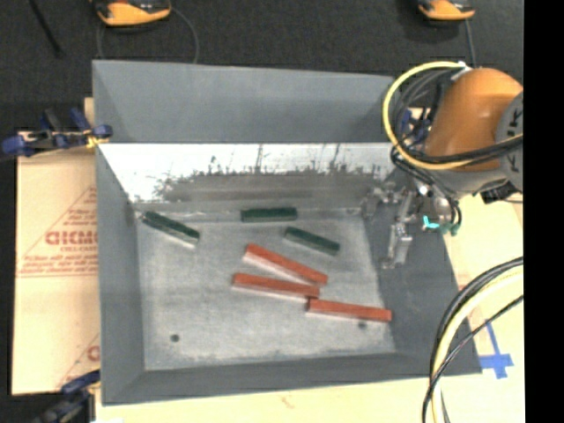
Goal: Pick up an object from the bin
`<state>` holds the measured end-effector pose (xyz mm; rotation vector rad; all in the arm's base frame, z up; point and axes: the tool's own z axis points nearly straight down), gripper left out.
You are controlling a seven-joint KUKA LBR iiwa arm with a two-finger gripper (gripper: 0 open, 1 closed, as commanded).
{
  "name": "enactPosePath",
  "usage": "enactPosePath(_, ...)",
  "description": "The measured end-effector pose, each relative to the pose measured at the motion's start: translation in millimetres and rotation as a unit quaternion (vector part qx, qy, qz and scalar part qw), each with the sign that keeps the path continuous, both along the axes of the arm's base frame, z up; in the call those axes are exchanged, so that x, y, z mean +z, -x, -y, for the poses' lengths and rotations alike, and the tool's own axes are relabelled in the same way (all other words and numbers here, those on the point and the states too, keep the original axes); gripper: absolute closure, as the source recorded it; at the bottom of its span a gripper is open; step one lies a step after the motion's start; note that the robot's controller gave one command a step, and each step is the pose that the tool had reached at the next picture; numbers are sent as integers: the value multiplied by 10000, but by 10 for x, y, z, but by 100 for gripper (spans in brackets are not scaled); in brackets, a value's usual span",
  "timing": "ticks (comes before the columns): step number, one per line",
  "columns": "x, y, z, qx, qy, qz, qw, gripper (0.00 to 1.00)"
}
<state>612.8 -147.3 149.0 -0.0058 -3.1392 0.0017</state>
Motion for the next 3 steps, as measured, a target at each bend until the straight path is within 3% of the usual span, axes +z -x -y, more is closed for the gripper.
enactPosePath(1, -777, -314, -312, 149, -7, 14, 9999, 0)
enactPosePath(2, -783, 50, -903, -86, -18, 24, 10000, 0)
enactPosePath(3, -773, 33, -864, -86, 2, 45, 10000, 100)
